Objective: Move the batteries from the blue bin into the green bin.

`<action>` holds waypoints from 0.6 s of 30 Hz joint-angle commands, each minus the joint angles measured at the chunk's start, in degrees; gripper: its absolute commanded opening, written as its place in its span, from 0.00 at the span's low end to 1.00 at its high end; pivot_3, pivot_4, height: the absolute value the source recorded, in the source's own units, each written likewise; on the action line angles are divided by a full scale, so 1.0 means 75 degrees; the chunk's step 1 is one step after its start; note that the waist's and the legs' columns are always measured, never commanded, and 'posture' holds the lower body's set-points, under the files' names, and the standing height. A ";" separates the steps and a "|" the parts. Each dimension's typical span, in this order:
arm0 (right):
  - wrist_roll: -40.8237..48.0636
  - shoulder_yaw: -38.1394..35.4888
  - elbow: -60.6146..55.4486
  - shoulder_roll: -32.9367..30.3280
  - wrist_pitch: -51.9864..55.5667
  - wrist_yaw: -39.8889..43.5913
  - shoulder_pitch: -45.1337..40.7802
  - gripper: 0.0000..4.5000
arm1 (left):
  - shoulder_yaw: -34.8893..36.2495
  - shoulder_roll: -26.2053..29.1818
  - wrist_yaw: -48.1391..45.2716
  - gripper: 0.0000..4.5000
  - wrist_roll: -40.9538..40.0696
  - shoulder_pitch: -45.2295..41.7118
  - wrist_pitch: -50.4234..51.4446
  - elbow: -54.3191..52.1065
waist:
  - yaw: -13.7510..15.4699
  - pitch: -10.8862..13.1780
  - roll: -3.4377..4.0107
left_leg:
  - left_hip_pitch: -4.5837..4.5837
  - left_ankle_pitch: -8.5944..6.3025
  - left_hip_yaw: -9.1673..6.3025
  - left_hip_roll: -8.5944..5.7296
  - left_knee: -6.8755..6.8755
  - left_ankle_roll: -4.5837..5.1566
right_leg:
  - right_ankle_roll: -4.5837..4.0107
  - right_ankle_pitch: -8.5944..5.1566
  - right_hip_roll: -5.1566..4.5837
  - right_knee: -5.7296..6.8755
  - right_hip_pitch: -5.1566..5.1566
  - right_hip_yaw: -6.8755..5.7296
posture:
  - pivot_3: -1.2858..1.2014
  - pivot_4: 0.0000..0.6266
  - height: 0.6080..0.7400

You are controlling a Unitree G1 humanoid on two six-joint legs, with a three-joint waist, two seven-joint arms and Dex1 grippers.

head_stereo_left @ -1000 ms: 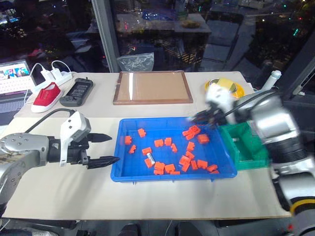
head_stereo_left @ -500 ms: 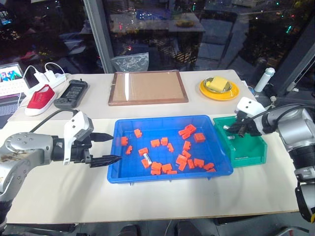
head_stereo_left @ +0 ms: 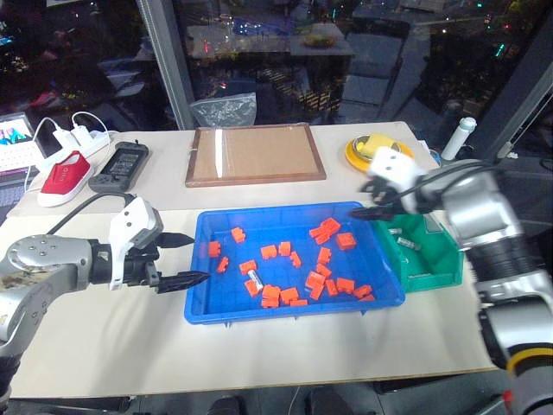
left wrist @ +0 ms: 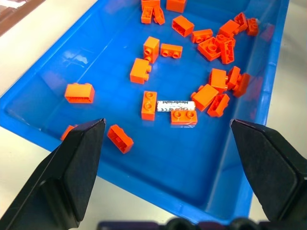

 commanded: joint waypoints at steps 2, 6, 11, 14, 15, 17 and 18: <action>0.0574 0.0414 -0.1459 0.1138 0.1400 -0.0402 0.0394 0.78 | 0.0371 0.0069 0.0065 1.00 -0.0002 0.0097 -0.0040 -0.0163 | 0.0092 -0.0003 -0.0006 | -0.0006 0.0000 -0.0015 -0.0007 0.0002 0.0000 | 0.0000 0.0000 -0.0006 -0.0002 0.0004 -0.0011 | 0.52 0.24 1.00; 0.0108 0.0783 -0.1912 0.2027 0.2997 -0.1755 0.0567 0.78 | 0.0524 0.0098 0.0124 1.00 -0.0039 0.0233 0.0023 -0.0259 | 0.0120 -0.0003 -0.0007 | -0.0014 0.0001 -0.0022 -0.0013 0.0010 -0.0002 | -0.0001 0.0001 -0.0010 0.0006 -0.0003 -0.0014 | 0.52 0.24 1.00; 0.0820 0.0865 -0.1730 0.2887 0.6397 -0.2292 0.0233 0.78 | 0.0637 0.0100 0.0165 1.00 -0.0068 0.0336 0.0085 -0.0362 | 0.0117 -0.0006 -0.0010 | -0.0004 0.0001 -0.0027 -0.0010 0.0010 -0.0003 | -0.0002 0.0001 -0.0007 0.0007 0.0001 -0.0020 | 0.52 0.24 1.00; 0.1065 0.0858 -0.1301 0.3197 0.7246 -0.2614 0.0090 0.78 | 0.0664 0.0117 0.0190 1.00 -0.0069 0.0346 0.0108 -0.0384 | 0.0063 -0.0006 -0.0010 | -0.0003 0.0001 -0.0029 -0.0007 0.0007 -0.0002 | -0.0003 0.0001 -0.0003 0.0010 -0.0001 -0.0021 | 0.52 0.24 1.00; 0.1119 0.0820 -0.1184 0.3265 0.7360 -0.2737 0.0060 0.78 | 0.0672 0.0122 0.0195 1.00 -0.0072 0.0346 0.0118 -0.0392 | 0.0041 -0.0006 -0.0010 | 0.0000 0.0001 -0.0029 -0.0007 0.0006 -0.0002 | -0.0003 0.0001 -0.0002 0.0010 -0.0001 -0.0021 | 0.52 0.24 1.00; 0.1252 0.0688 -0.0911 0.3421 0.7567 -0.2950 0.0003 0.78 | 0.0689 0.0139 0.0200 1.00 -0.0079 0.0337 0.0142 -0.0408 | 0.0026 -0.0006 -0.0010 | 0.0002 0.0001 -0.0032 -0.0007 0.0003 -0.0002 | -0.0002 0.0001 -0.0001 0.0010 -0.0002 -0.0022 | 0.52 0.24 1.00; 0.1315 0.0620 -0.0819 0.3485 0.7616 -0.3048 -0.0014 0.78 | 0.0687 0.0147 0.0197 1.00 -0.0069 0.0330 0.0145 -0.0401 | 0.0022 -0.0006 -0.0010 | 0.0002 0.0001 -0.0032 -0.0007 0.0001 -0.0002 | -0.0002 0.0001 -0.0001 0.0010 -0.0001 -0.0022 | 0.52 0.24 1.00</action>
